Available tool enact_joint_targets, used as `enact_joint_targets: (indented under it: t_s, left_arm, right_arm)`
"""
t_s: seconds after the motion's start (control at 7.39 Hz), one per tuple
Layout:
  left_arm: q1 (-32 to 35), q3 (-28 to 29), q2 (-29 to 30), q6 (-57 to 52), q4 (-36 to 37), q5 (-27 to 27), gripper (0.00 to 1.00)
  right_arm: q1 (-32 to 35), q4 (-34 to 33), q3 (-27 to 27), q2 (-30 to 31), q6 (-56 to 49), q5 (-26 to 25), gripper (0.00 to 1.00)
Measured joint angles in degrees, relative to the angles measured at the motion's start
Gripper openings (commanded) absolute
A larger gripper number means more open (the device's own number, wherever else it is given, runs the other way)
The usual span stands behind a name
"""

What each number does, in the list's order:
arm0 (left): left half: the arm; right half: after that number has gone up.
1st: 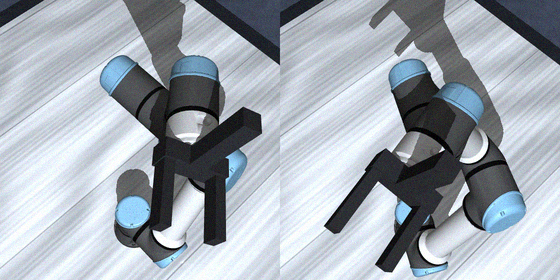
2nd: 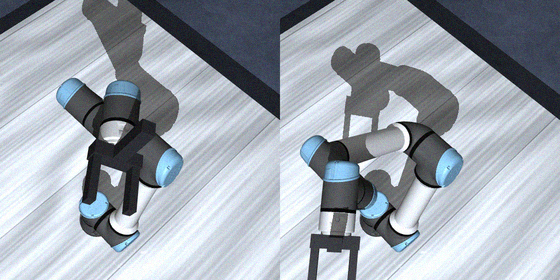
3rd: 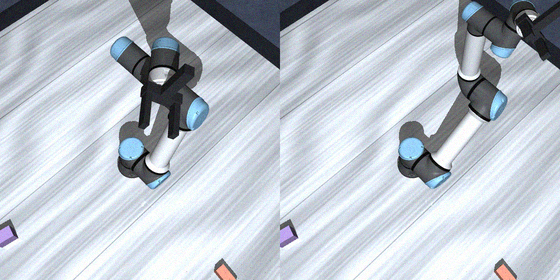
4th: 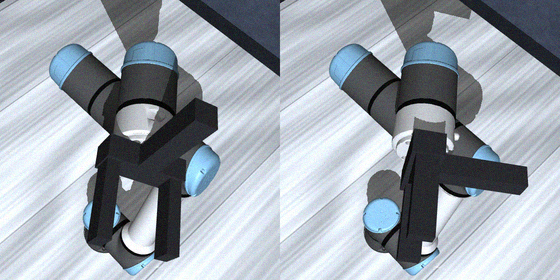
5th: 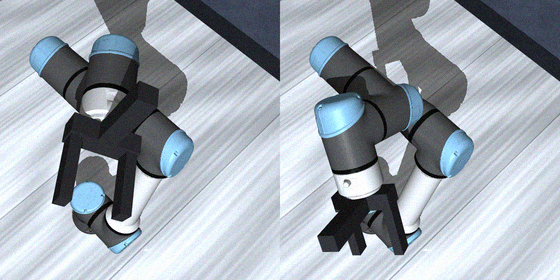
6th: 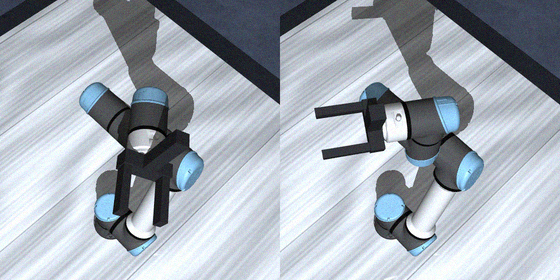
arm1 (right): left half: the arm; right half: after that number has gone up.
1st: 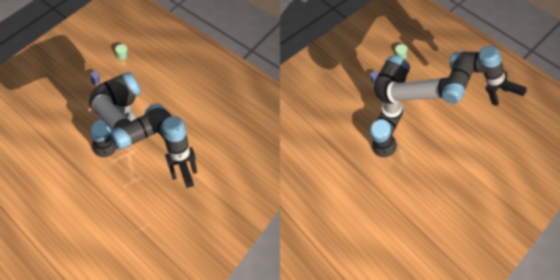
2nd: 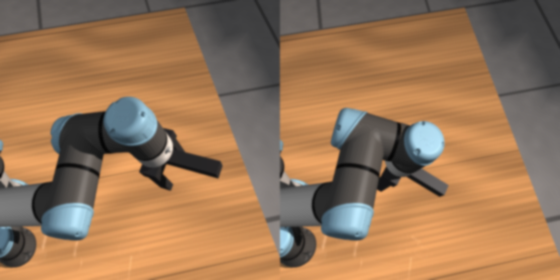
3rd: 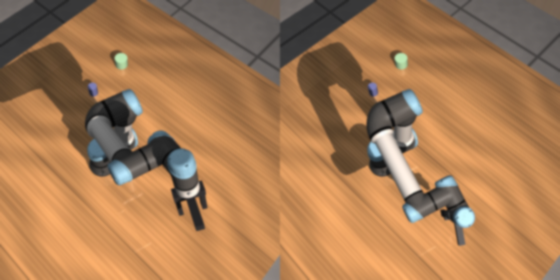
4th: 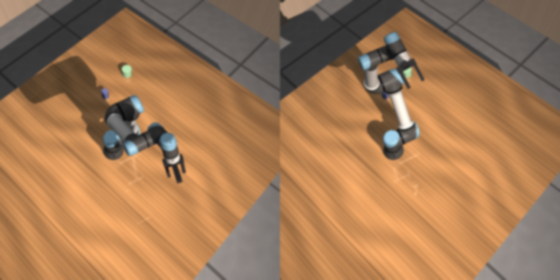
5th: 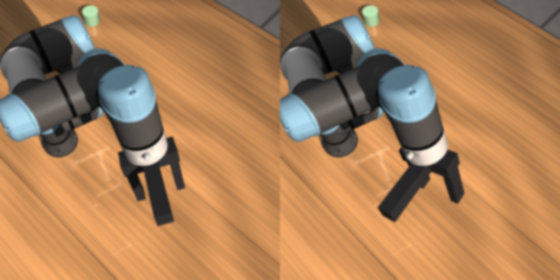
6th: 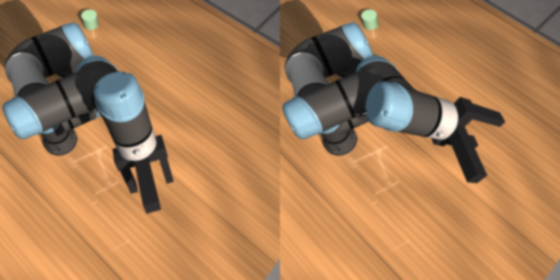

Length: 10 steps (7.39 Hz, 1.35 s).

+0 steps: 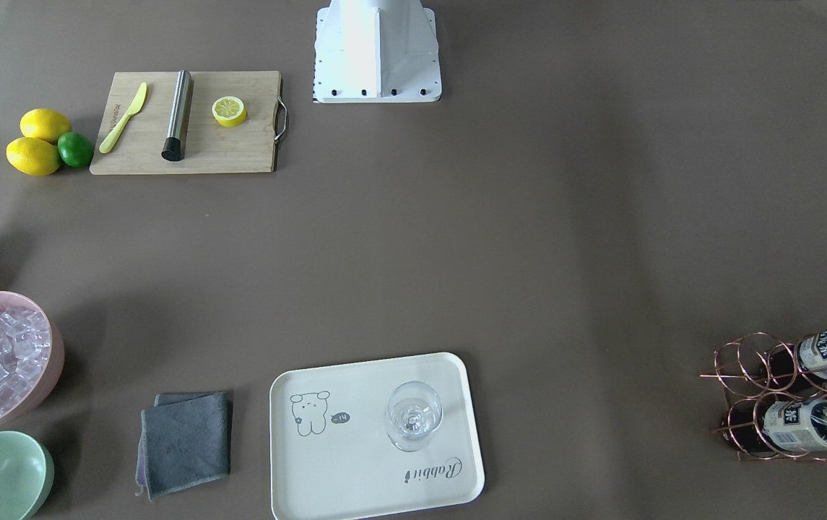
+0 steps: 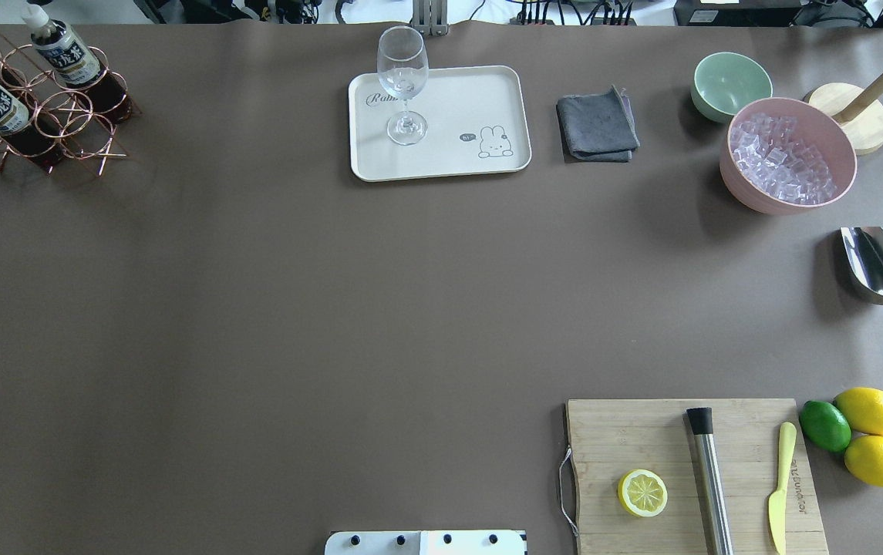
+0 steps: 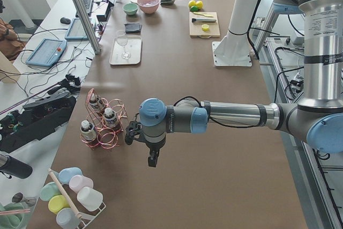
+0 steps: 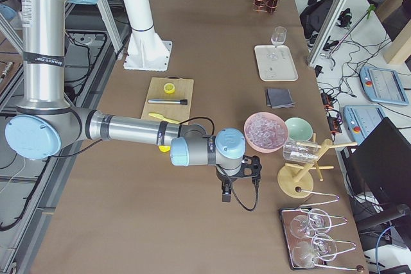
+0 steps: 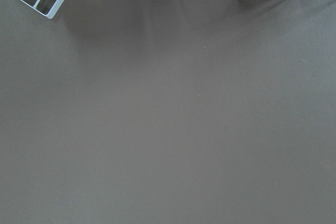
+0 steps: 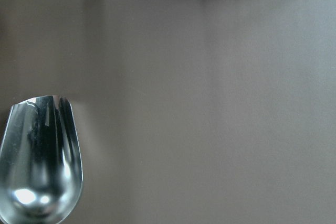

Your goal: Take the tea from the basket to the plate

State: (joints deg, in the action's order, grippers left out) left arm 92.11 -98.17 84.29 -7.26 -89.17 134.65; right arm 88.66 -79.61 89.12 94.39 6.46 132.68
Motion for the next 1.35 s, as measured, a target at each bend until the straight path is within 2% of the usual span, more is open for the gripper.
enact_joint_targets:
  t_s: [1.08, 1.35]
  left_arm:
    - [0.0, -0.1, 0.2, 0.3, -0.1, 0.0, 0.97]
    - [0.0, -0.1, 0.9, 4.9, 0.0, 0.0, 0.97]
  right_arm:
    - [2.2, 0.1, 1.8, 2.8, -0.2, -0.1, 1.0]
    - [2.3, 0.2, 1.8, 2.7, -0.2, -0.1, 1.0]
